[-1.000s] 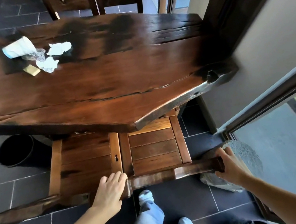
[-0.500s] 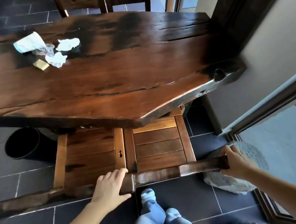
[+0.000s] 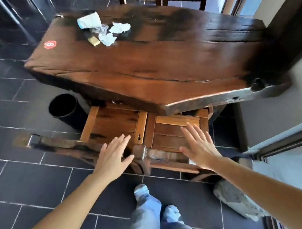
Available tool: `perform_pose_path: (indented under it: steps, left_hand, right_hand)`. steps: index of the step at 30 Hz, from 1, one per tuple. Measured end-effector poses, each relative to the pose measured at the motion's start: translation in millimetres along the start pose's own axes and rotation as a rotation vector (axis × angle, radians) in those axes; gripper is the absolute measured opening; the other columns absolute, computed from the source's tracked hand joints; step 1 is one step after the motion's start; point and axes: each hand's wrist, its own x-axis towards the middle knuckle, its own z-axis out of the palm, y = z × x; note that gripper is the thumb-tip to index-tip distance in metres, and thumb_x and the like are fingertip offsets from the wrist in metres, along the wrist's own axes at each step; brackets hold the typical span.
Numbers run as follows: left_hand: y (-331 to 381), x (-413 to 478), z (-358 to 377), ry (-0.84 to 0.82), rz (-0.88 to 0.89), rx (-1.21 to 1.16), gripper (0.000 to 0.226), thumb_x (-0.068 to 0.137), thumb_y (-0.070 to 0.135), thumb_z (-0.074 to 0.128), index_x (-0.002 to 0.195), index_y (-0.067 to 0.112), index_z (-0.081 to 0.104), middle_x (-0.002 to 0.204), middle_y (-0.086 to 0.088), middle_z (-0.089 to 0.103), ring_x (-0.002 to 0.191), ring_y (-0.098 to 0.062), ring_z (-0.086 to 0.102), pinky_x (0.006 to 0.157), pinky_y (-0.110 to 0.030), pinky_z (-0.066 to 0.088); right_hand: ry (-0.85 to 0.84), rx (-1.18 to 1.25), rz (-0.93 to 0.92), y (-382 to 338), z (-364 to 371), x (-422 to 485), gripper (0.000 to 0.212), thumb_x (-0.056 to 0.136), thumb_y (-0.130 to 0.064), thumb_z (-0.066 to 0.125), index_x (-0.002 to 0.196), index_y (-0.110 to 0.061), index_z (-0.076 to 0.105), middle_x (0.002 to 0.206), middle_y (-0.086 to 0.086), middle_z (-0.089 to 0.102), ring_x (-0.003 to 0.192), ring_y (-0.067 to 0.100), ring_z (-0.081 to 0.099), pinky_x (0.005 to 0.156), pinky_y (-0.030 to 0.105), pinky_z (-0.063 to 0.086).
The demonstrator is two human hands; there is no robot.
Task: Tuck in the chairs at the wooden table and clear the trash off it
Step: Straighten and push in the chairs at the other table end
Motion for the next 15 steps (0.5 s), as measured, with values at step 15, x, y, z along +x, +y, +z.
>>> perform_pose_path:
  steps: [15]
  left_hand:
    - [-132, -95, -98, 0.380, -0.312, 0.129, 0.070, 0.087, 0.059, 0.018, 0.146, 0.030, -0.003, 0.158, 0.004, -0.002, 0.144, -0.016, -0.008, 0.114, -0.048, -0.005]
  right_hand:
    - [0.114, -0.041, -0.590, -272, -24, 98, 0.064, 0.097, -0.049, 0.031, 0.150, -0.031, 0.000, 0.160, -0.006, -0.009, 0.145, 0.018, -0.017, 0.114, 0.052, -0.009]
